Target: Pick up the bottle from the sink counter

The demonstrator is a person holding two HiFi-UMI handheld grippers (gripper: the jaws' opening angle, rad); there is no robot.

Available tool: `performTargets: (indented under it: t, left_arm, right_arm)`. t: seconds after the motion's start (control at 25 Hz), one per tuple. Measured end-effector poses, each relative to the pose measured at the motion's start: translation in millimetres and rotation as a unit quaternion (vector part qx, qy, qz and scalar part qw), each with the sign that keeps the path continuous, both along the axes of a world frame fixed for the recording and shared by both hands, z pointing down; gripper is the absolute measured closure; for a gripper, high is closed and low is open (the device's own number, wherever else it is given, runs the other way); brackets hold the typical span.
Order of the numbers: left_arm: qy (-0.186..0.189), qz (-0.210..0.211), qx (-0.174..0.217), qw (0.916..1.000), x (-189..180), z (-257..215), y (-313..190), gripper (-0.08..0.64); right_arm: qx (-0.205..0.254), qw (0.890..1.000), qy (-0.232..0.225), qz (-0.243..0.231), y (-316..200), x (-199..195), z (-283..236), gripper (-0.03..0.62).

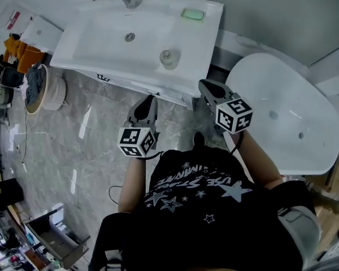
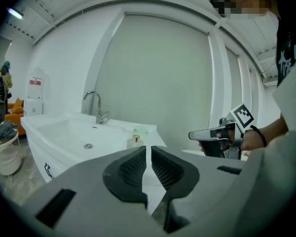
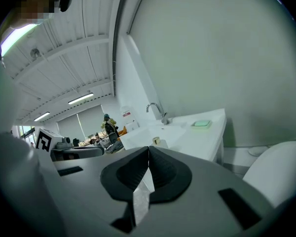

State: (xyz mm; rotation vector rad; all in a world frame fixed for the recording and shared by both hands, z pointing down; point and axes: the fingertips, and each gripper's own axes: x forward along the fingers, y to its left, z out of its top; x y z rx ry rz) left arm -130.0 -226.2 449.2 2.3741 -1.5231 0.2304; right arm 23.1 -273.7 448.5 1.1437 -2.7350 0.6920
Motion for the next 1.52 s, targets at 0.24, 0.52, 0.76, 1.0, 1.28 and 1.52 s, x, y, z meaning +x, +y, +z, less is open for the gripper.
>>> performTargets:
  t: [0.24,0.52,0.76,1.0,1.28,1.52]
  left_arm:
    - [-0.012,0.015,-0.019,0.9996,17,11,-29,0.404]
    - [-0.016,0.002,-0.023,0.9996,8,25,-66,0.24]
    - [-0.034,0.036,-0.044,0.9978,9,45,-99,0.209]
    - [-0.048,0.082,-0.068,0.9931,19,67,-138,0.2]
    - [-0.074,0.124,-0.1,0.9845,31,92,-170,0.19]
    - [-0.084,0.145,-0.119,0.9786,37,109,-186,0.19]
  right_arm:
    - [-0.015,1.0,-0.007,0.012,-26,17,9,0.585]
    - [-0.029,0.999,0.001,0.028,-39,14,20,0.584]
    - [-0.035,0.997,0.007,0.069,-59,15,24,0.586]
    - [-0.042,0.993,0.007,0.112,-81,21,31,0.584]
    - [-0.054,0.987,-0.002,0.149,-102,25,43,0.584]
    - [-0.057,0.984,-0.008,0.172,-120,28,48,0.584]
